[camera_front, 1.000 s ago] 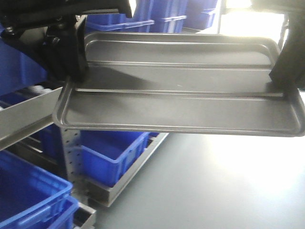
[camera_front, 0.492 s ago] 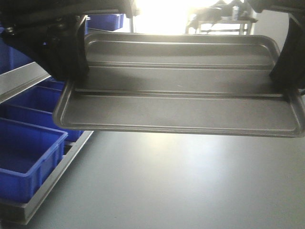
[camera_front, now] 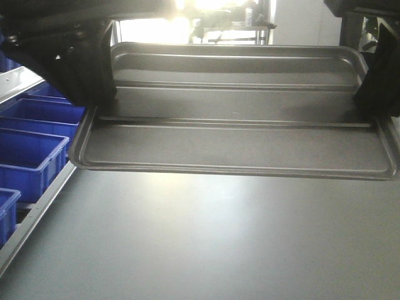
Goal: Grab silver tray and stack on right shelf
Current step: 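Hold the tray with both grippers while the base drives to another shelf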
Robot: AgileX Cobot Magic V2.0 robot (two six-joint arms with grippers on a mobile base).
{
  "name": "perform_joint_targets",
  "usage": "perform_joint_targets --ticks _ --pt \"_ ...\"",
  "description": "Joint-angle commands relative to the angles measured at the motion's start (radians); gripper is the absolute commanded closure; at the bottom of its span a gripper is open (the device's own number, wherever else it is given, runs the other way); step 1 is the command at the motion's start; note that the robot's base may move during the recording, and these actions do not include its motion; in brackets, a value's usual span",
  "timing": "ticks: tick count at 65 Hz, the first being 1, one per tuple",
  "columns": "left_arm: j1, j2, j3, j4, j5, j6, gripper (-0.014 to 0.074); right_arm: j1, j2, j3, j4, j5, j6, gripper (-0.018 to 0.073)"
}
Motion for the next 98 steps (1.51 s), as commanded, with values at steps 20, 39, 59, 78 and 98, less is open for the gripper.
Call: perform_joint_targets --ticks 20,39,59,78,98 --pt "-0.011 -0.037 -0.026 0.029 -0.041 0.016 0.0689 0.005 -0.027 -0.027 -0.012 -0.057 -0.028 0.0503" --pt "-0.011 -0.037 -0.026 0.029 -0.041 0.016 0.0689 0.005 -0.027 -0.027 -0.012 -0.056 -0.028 0.0503" --pt "-0.011 -0.037 -0.026 0.025 -0.041 0.016 0.0689 0.005 -0.027 -0.027 -0.012 -0.056 -0.028 0.0503" --pt "-0.011 -0.037 -0.026 0.021 -0.041 0.016 0.0689 0.005 -0.027 -0.027 -0.012 -0.057 -0.028 0.0503" --pt "-0.011 -0.037 -0.026 0.016 -0.041 0.016 0.0689 0.005 -0.027 -0.027 -0.012 -0.057 -0.028 0.0503"
